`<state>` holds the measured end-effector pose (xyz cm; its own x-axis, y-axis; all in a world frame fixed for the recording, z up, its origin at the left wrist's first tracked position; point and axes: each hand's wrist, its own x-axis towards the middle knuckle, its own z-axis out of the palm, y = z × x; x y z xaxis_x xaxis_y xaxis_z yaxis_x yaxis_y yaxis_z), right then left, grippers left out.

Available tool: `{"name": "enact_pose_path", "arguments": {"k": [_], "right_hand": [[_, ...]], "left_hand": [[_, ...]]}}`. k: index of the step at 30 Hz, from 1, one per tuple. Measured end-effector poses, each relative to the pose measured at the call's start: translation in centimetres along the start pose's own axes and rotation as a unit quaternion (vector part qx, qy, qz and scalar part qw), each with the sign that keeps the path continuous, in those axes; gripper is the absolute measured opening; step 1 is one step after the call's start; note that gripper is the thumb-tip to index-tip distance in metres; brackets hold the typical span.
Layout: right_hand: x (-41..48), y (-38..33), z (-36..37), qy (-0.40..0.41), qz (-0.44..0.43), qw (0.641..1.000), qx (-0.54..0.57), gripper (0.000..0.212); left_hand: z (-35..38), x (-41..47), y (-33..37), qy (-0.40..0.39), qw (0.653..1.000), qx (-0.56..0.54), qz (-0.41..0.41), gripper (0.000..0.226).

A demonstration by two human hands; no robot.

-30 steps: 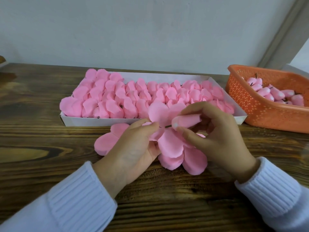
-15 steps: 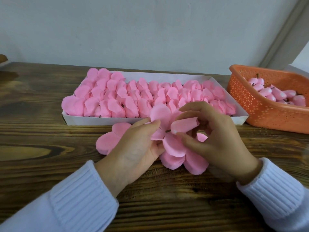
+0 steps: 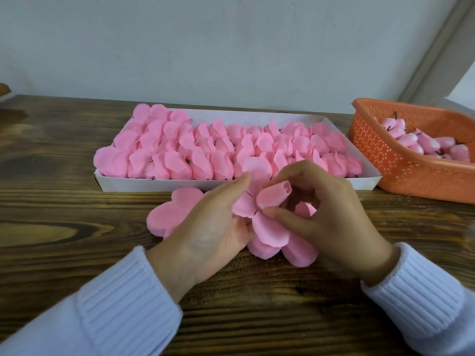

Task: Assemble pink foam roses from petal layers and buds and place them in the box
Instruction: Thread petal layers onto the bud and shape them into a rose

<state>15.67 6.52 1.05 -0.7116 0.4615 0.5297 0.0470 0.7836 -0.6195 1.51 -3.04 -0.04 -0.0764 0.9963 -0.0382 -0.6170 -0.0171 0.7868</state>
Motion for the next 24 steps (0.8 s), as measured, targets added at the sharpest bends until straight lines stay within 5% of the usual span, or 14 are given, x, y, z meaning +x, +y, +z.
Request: {"name": "enact_pose_path", "arguments": {"k": [9, 19, 24], "right_hand": [[0.10, -0.35, -0.18, 0.045, -0.028, 0.995, -0.087, 0.029], [-0.11, -0.49, 0.01, 0.048, -0.057, 0.992, -0.101, 0.026], [-0.13, -0.54, 0.25, 0.041, -0.075, 0.992, -0.094, 0.022]], "left_hand": [[0.44, -0.28, 0.38, -0.098, 0.995, -0.025, 0.001, 0.030], [0.50, -0.52, -0.24, -0.060, 0.976, 0.203, 0.044, 0.040], [0.80, -0.67, -0.10, -0.041, 0.958, 0.277, 0.057, 0.020]]}}
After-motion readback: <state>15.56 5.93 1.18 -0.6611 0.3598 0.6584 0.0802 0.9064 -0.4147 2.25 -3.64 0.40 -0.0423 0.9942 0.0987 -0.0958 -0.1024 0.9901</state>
